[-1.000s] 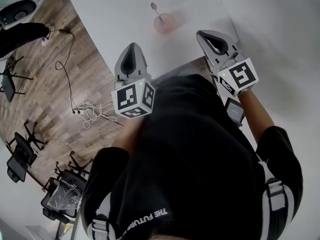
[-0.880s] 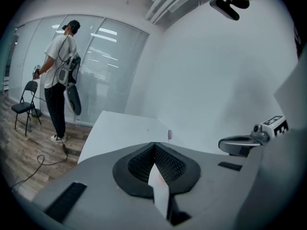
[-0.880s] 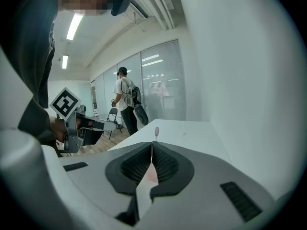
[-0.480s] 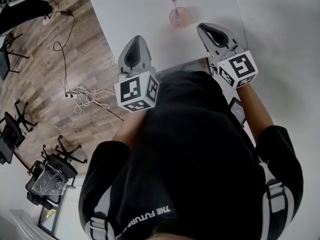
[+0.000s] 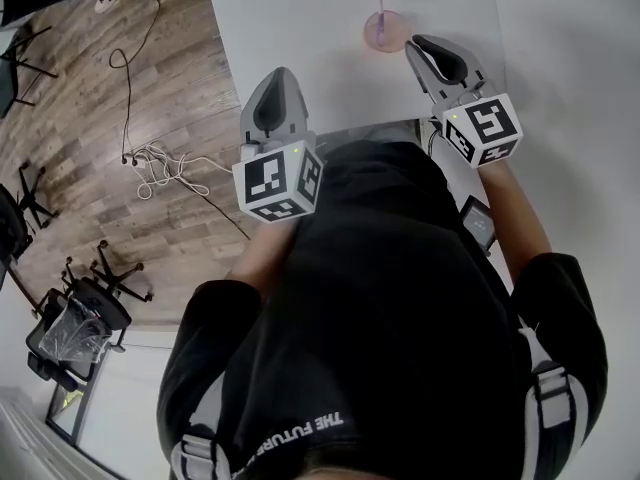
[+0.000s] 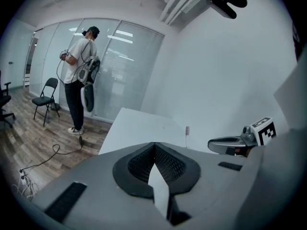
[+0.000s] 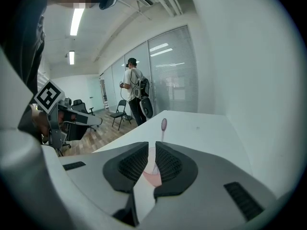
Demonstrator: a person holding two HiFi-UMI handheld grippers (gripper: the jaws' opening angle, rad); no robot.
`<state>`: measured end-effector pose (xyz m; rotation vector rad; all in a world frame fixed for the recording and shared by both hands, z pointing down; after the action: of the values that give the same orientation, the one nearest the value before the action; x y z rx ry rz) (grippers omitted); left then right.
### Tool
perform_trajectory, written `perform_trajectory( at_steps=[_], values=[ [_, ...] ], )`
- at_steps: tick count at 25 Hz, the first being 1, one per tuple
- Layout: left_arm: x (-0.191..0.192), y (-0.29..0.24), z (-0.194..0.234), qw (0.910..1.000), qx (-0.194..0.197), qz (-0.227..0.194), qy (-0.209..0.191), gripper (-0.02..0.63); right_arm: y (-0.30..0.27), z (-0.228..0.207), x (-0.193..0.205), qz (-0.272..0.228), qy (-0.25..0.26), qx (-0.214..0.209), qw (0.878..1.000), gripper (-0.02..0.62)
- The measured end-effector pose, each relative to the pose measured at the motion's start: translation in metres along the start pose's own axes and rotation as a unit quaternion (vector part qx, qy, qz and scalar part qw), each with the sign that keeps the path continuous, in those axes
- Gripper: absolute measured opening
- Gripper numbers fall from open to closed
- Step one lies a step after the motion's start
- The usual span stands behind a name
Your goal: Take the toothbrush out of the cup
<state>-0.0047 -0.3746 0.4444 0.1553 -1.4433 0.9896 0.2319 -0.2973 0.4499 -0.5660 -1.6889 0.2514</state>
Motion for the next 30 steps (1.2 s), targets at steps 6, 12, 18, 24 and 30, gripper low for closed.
perform_trajectory(
  at_steps=[6, 12, 18, 24, 30],
  values=[
    [0.007, 0.005, 0.009, 0.9997, -0.021, 0.006, 0.009, 0.015, -0.016, -0.003, 0.004, 0.015, 0.002, -0.005, 1.000, 0.071],
    [0.011, 0.004, 0.017, 0.9988, -0.043, 0.014, 0.018, 0.015, -0.032, -0.007, 0.010, 0.029, -0.005, -0.013, 0.999, 0.074],
    [0.008, 0.010, 0.014, 0.9979, -0.057, 0.022, 0.018, 0.015, -0.037, -0.010, 0.010, 0.039, -0.005, -0.022, 0.999, 0.077],
    [0.005, 0.016, 0.012, 0.9969, -0.071, 0.030, 0.017, 0.015, -0.041, -0.012, 0.009, 0.047, -0.002, -0.031, 0.998, 0.091],
    [0.002, 0.012, 0.014, 0.9952, -0.091, 0.031, 0.020, 0.015, -0.054, -0.019, 0.012, 0.056, -0.004, -0.047, 0.997, 0.091]
  ],
)
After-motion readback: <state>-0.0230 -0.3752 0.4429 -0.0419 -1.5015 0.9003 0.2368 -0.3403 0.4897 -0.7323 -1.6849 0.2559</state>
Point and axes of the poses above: the fingertips, and each gripper's own axes: y backward along the fingers, z to its left, x out of its underside, the point moved 7 cm from there along y, backward along the fingers, and after that the axes turned 8 degrees about -y, right-handed, at the moved point
